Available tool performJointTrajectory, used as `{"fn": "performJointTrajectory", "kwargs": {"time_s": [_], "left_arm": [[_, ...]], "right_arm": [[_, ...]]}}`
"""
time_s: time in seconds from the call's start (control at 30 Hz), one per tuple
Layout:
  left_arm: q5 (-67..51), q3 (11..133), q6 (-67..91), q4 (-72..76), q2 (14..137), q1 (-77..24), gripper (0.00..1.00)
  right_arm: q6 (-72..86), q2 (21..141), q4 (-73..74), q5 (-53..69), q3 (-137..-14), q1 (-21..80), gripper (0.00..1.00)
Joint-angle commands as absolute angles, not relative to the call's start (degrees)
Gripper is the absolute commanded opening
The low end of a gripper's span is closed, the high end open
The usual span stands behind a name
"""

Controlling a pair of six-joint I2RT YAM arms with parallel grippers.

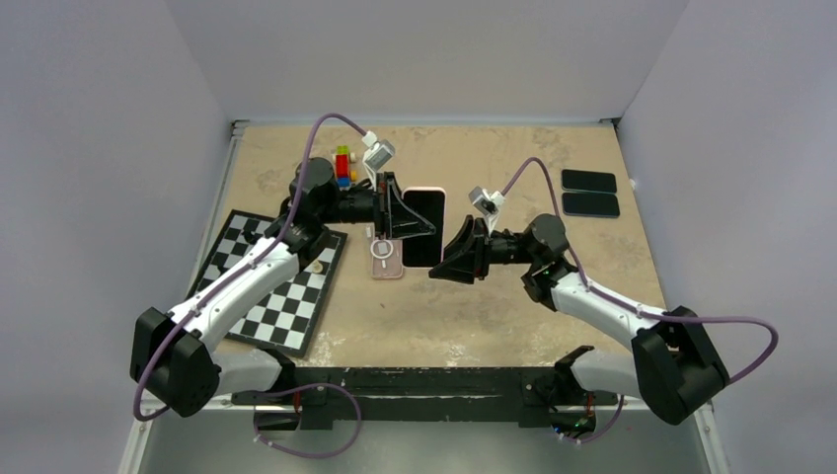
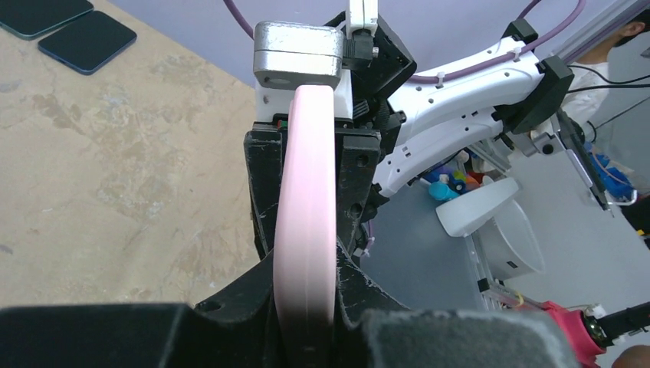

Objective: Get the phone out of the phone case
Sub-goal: Remove the phone case from the phone.

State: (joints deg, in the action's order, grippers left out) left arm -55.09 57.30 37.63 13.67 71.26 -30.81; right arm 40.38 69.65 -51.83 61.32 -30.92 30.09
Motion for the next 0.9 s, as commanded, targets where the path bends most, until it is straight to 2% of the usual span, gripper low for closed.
{"fn": "performJointTrajectory", "kwargs": {"time_s": [0.0,0.1,0.17,0.23,0.3,0.33,0.5,0.57,0.63,0.73,0.87], "left_arm": [[-60.23,57.13,43.69,26.42,71.92,-30.78,0.0],[-60.76,57.27,43.57,26.45,72.02,-30.8,0.0],[-61.3,57.28,43.51,26.43,71.99,-30.77,0.0],[-61.91,57.35,43.86,27.14,72.06,-30.85,0.0],[-63.03,57.6,44.55,27.57,72.2,-30.8,0.0],[-63.36,57.87,44.99,27.62,72.31,-30.77,0.0],[-61.75,61.83,46.68,16.97,74.03,-30.62,0.0],[-61.4,62.13,50.01,14.42,74.72,-30.38,0.0],[-64.79,60.74,58.8,22.52,75.89,-30.31,0.0],[-68.31,58.52,79.23,45.23,78.42,-30.31,0.0],[-66.79,57.27,100.01,67.35,81.72,-30.42,0.0]], "right_arm": [[36.58,68.0,-49.67,61.01,-34.63,29.9,0.35],[36.43,67.77,-49.23,61.28,-35.8,29.91,0.35],[35.99,67.84,-48.82,61.79,-36.46,29.95,0.3],[35.82,67.94,-49.5,63.0,-36.66,29.96,0.2],[35.34,67.43,-50.43,64.18,-36.8,30.23,0.04],[33.97,66.39,-49.22,64.05,-37.06,30.73,0.0],[16.67,60.19,-23.79,56.13,-45.04,36.58,0.0],[14.3,59.61,-20.18,55.04,-47.63,38.0,0.0],[13.92,58.75,-20.73,55.09,-48.61,39.33,0.0],[10.29,56.48,-18.36,51.33,-51.85,43.05,0.0],[4.94,55.94,-15.41,46.43,-56.12,45.19,0.0]]}}
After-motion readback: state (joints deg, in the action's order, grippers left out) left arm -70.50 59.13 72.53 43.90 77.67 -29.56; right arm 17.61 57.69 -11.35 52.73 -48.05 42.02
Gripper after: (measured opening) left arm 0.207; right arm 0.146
